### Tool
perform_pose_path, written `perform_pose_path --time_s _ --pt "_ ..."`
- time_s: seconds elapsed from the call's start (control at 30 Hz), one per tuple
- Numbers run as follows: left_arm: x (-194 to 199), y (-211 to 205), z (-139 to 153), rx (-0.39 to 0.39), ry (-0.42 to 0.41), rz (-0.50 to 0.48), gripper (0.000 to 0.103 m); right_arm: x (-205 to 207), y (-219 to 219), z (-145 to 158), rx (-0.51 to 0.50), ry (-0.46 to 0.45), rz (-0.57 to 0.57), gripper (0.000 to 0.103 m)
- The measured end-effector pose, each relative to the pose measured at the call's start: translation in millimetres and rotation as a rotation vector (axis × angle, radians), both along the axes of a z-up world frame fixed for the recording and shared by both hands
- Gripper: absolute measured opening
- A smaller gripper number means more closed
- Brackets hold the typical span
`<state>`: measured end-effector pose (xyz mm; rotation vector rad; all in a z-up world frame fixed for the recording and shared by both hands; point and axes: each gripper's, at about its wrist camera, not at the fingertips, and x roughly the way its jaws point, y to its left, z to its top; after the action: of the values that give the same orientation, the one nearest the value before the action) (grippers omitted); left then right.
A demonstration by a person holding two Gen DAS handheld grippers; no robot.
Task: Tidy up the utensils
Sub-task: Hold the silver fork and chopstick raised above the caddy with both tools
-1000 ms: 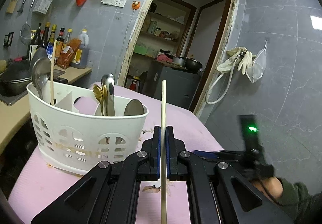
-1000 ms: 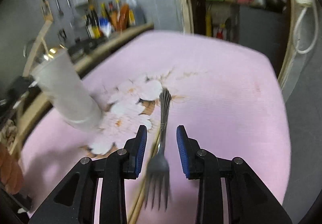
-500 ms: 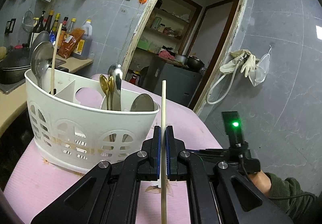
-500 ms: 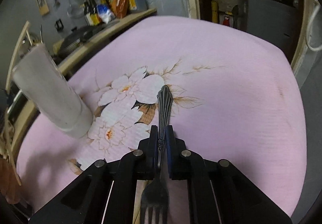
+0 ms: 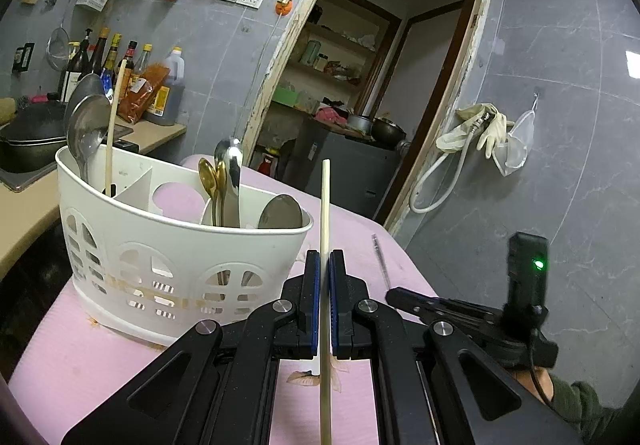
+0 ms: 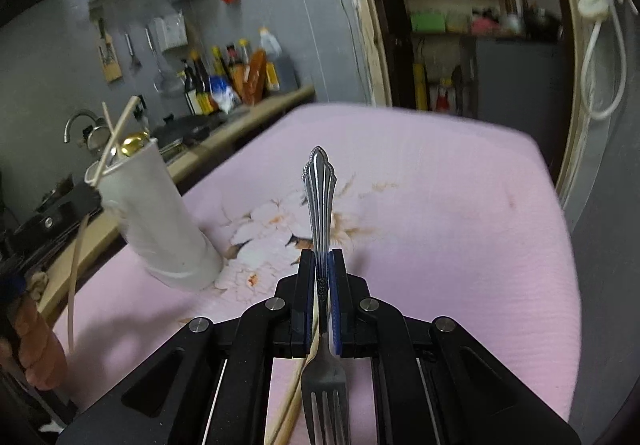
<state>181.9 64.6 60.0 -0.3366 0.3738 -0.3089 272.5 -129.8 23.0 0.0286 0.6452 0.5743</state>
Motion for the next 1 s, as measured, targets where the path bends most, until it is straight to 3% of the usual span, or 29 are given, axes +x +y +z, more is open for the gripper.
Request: perform_pose_path --time_s 0.57,1.0 --pt "-6 -9 3 0.015 -0.008 0.008 0.002 -57 -2 15 0.007 -0.283 -0.024 0.005" --pt "-7 -7 14 0.013 -0.048 0.025 0.002 -69 -3 26 0.032 -0.400 -0.043 0.005"
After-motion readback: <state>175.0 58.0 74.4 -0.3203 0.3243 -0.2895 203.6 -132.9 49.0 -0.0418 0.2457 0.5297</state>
